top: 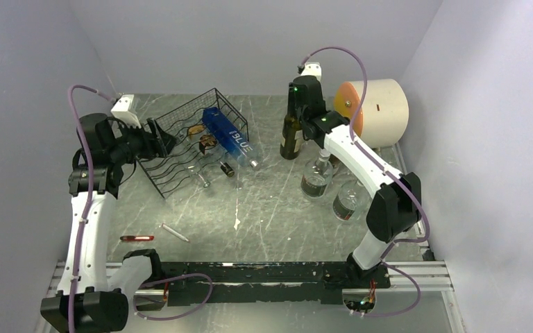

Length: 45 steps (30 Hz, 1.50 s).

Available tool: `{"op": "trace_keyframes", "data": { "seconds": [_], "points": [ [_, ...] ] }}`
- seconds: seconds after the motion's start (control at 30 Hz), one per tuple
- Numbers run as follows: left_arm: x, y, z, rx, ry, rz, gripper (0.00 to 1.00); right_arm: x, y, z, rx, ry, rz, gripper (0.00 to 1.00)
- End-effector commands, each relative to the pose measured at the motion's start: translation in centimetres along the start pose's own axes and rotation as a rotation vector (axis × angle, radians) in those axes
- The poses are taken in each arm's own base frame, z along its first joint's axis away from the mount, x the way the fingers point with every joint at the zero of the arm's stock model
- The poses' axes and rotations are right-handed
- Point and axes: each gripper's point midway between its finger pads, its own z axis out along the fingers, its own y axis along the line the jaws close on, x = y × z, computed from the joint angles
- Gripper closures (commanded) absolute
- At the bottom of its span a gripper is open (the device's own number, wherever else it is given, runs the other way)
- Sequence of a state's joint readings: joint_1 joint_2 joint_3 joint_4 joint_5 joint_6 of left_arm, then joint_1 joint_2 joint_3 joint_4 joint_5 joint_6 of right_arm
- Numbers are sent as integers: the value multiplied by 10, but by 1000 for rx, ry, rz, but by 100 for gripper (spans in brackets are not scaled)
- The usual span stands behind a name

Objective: Put the wine bottle on the wine rack

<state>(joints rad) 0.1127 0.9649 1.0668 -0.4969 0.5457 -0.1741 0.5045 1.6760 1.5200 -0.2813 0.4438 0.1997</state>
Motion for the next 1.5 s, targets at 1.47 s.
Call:
{"op": "trace_keyframes", "data": {
  "seconds": [1.47],
  "points": [
    [150,-235,102,906,-12,216,13,-30,50,-212,-794,-108,64,100]
  ]
}}
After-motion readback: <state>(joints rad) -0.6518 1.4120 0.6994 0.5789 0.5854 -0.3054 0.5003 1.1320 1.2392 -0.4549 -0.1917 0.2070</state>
